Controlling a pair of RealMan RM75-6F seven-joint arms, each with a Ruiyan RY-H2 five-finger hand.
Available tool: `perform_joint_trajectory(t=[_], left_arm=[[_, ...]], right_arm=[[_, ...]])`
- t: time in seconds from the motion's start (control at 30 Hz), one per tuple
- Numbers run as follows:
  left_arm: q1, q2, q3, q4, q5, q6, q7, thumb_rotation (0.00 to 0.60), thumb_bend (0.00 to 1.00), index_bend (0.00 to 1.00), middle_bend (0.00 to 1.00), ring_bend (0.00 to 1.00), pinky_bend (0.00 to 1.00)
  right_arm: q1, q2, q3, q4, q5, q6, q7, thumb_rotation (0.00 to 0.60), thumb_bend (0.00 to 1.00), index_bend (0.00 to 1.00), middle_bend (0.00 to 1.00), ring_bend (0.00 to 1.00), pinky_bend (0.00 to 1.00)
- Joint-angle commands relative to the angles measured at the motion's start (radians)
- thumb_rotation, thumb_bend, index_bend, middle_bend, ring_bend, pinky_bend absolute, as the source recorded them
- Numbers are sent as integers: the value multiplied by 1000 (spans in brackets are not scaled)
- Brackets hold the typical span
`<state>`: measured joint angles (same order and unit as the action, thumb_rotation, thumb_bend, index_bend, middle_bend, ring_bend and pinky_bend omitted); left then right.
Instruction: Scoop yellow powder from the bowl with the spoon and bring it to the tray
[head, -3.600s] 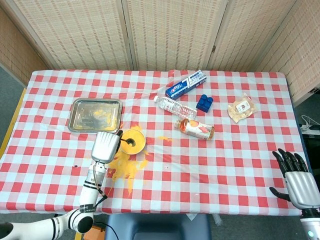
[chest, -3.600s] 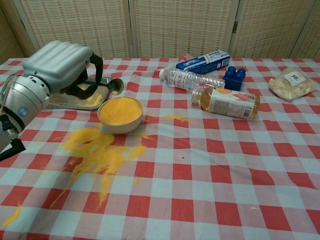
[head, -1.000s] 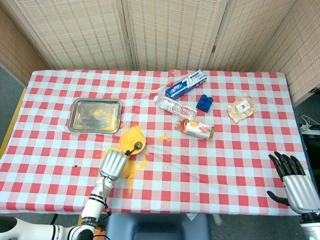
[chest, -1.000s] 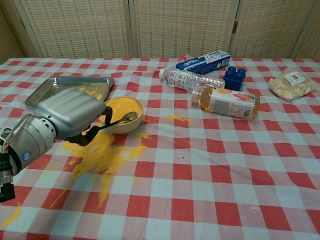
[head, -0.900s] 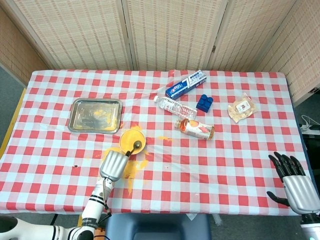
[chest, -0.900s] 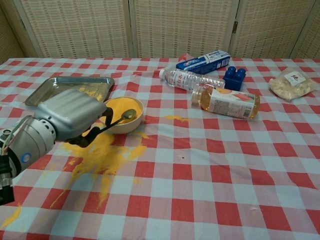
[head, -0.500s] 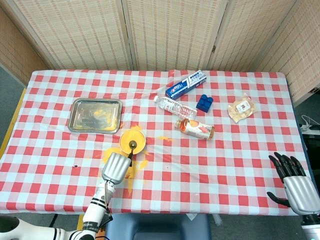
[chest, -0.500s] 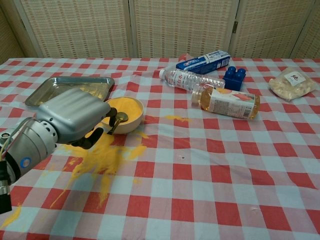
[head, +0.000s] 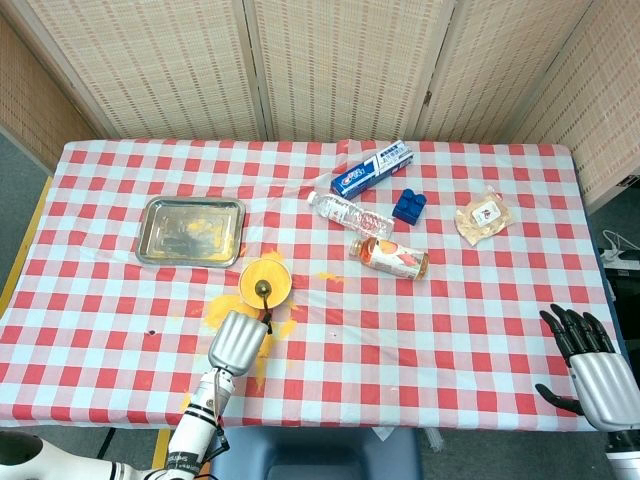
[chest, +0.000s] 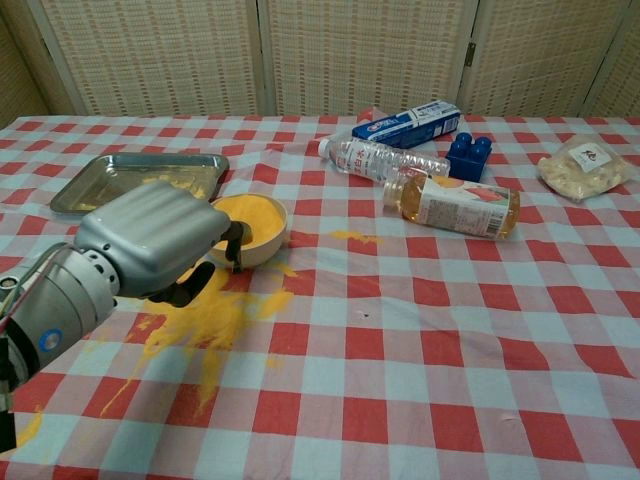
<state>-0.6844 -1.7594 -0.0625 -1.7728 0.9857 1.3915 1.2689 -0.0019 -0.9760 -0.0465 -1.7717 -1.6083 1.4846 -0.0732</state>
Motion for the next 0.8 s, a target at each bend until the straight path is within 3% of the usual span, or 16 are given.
perform_joint_trajectory(t=[0.03,0.13,0.23,0.37,0.5,0.7,0.8], left_arm=[[0,1,1,-12,13,7,-2,600,627,353,1000,1000,1000],[4,3,3,-14,59,20,-35,600,618,320,1000,1000,1000],[20,4,26,8,160,52,-99,600,527,322,1000,1000,1000],[62,-12,114,132,385,125,-247,600,439,391,1000,1000,1000],[105,-70,173,299,501,152,-394,600,404,409,1000,1000,1000],[140,-145,157,491,560,154,-671,600,394,431,1000,1000,1000],[147,-172,138,563,577,152,-749,600,387,418,1000,1000,1000]], right_arm=[[-1,1,0,-1,0,0,2,600,65,0,0,0,0],[1,1,-1,-1,0,-4,1,600,66,0,0,0,0],[1,1,-2,0,-1,-6,0,600,65,0,0,0,0],[2,-2,-1,0,-1,-8,-5,600,65,0,0,0,0],[3,-6,-3,-2,-7,-9,-9,600,65,0,0,0,0],[-2,3,-8,-5,-14,-2,6,600,65,0,0,0,0],[-5,5,-7,-5,-13,3,11,600,65,0,0,0,0]])
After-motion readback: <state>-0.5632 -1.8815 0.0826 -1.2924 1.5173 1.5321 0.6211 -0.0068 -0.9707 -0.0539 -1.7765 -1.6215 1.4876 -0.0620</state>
